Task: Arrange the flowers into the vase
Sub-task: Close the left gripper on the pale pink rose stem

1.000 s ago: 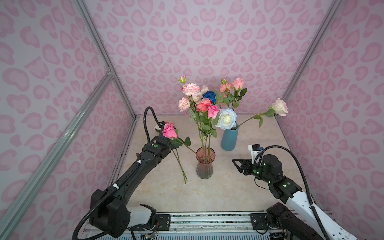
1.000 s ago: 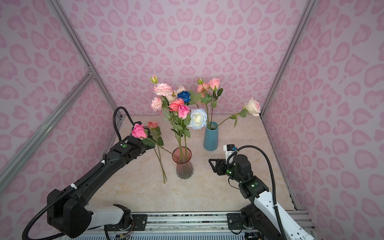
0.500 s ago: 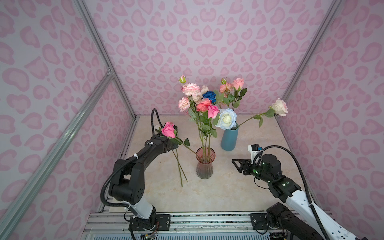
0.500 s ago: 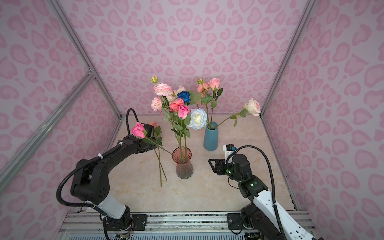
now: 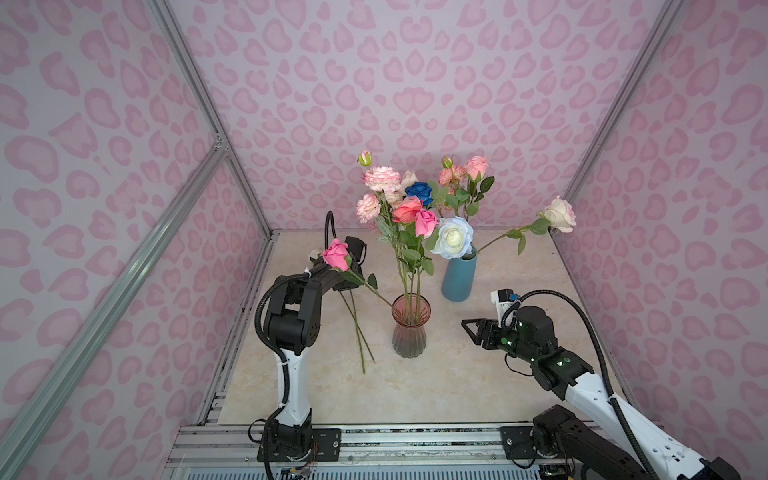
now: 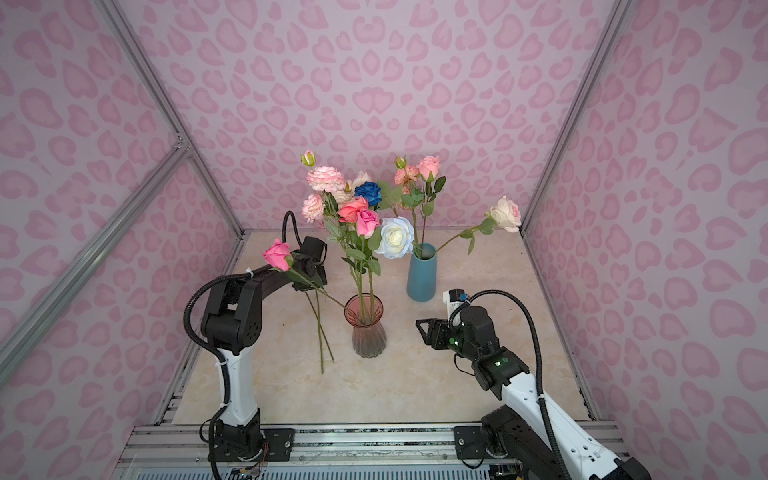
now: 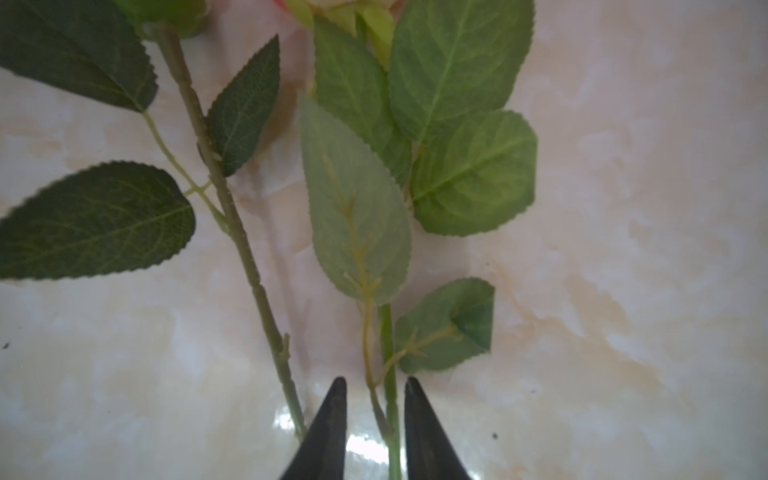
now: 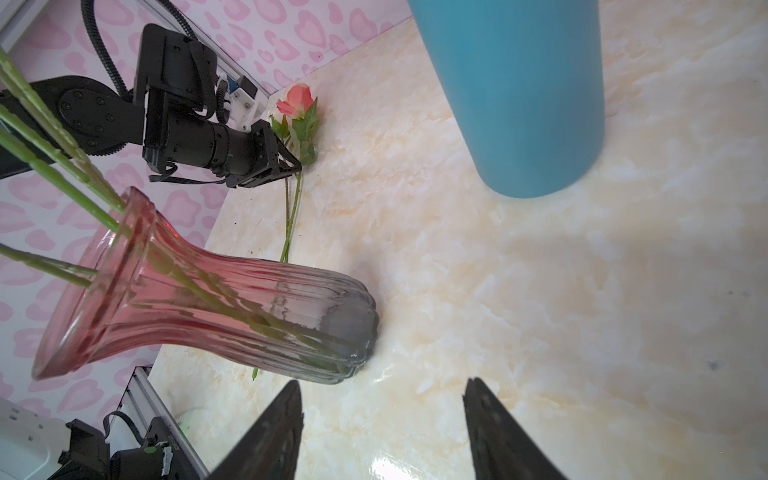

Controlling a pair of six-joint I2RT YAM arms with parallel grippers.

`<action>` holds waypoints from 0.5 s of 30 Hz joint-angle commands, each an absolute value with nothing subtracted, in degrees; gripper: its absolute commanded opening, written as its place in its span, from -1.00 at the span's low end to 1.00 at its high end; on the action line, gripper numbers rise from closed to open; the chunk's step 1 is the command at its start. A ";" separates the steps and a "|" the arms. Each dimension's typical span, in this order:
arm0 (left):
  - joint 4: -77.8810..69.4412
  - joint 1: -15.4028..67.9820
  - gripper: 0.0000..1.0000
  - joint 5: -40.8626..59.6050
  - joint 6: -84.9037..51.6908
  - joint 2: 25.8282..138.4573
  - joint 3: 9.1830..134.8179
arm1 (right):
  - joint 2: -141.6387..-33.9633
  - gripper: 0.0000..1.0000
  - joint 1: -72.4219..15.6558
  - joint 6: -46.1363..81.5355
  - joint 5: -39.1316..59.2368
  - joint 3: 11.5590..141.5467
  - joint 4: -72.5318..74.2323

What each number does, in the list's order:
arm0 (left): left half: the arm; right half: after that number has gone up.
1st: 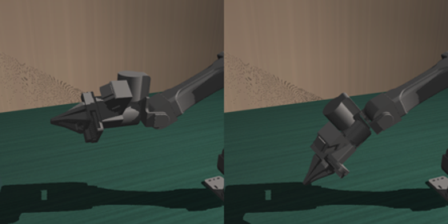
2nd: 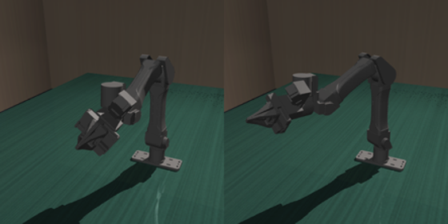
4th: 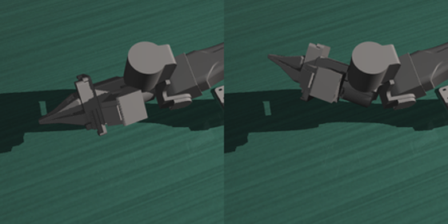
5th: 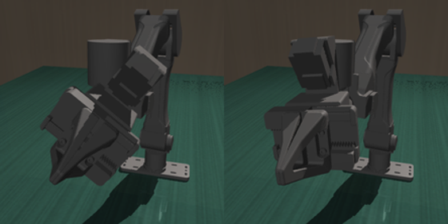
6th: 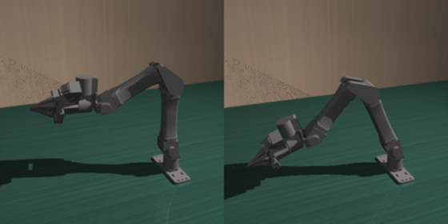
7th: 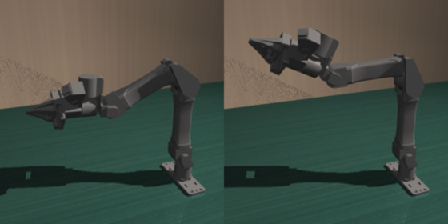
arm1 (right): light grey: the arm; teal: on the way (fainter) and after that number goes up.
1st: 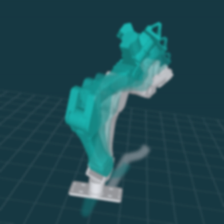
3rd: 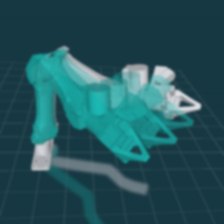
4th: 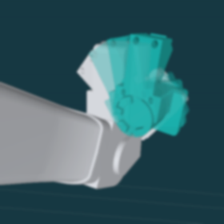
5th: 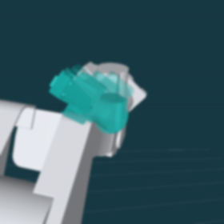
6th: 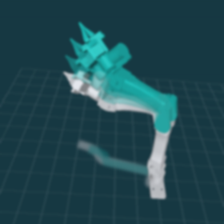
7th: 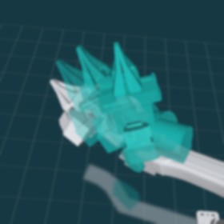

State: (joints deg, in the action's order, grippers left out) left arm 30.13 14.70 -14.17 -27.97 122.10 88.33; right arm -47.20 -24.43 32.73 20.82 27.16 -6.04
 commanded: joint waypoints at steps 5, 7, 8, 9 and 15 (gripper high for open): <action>29.42 14.23 -0.67 -12.13 -27.75 122.60 88.14 | -47.48 0.26 -24.24 32.30 21.08 26.19 -3.55; 29.55 14.23 -0.81 -11.53 -27.25 122.69 88.48 | -47.30 0.25 -24.22 32.26 21.09 26.29 -3.77; 29.75 14.21 -0.87 -11.74 -27.22 122.49 88.46 | -47.09 0.25 -24.18 32.25 21.03 26.30 -3.94; 29.54 14.23 -0.88 -11.89 -27.25 121.90 88.03 | -46.85 0.25 -24.17 32.23 21.01 26.36 -4.03; 28.68 14.13 -0.94 -11.95 -27.22 117.19 85.03 | -45.29 0.25 -24.16 32.23 20.88 26.28 -5.04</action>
State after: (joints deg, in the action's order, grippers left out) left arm 28.84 14.20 -11.97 -27.31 120.44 85.91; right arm -45.76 -24.23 32.53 20.99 26.57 -5.52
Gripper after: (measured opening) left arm 0.065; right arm 0.627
